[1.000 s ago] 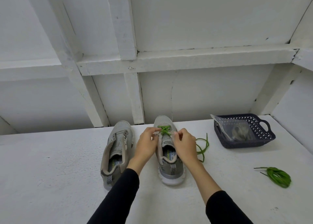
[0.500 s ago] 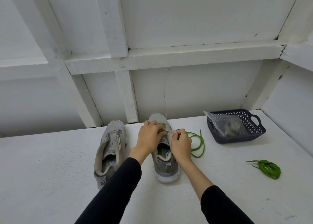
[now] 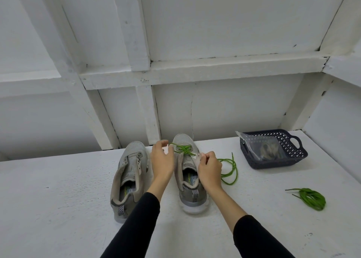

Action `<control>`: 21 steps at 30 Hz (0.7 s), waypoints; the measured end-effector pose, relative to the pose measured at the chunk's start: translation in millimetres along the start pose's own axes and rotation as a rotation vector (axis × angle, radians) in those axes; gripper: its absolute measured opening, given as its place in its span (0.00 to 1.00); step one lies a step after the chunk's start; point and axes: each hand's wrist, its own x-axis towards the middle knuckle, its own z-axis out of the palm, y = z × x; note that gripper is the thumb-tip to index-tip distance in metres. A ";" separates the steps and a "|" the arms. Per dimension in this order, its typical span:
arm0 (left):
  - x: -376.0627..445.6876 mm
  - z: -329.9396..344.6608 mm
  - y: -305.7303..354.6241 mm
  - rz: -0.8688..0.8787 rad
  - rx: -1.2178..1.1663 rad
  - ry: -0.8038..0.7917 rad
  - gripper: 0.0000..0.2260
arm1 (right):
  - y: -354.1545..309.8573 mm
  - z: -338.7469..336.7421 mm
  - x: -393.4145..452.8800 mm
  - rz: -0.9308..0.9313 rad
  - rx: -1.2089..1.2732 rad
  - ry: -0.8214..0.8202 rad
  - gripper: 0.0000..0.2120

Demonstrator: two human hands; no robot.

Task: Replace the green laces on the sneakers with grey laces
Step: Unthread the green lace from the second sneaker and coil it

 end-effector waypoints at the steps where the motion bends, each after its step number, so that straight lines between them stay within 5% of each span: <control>1: 0.5 0.1 3.7 0.144 0.117 -0.027 0.09 | -0.1 -0.3 0.0 -0.003 -0.002 -0.002 0.11; 6: -0.3 9.8 3.9 0.453 0.731 -0.272 0.11 | 1.8 0.8 0.1 -0.001 0.006 -0.013 0.10; 14: -2.5 20.4 -0.5 0.542 1.023 -0.304 0.13 | 1.5 -0.3 0.4 0.000 -0.002 -0.016 0.10; 21: -5.5 16.5 14.2 -0.013 -0.142 -0.346 0.08 | 2.4 -0.4 0.1 -0.010 -0.001 -0.021 0.10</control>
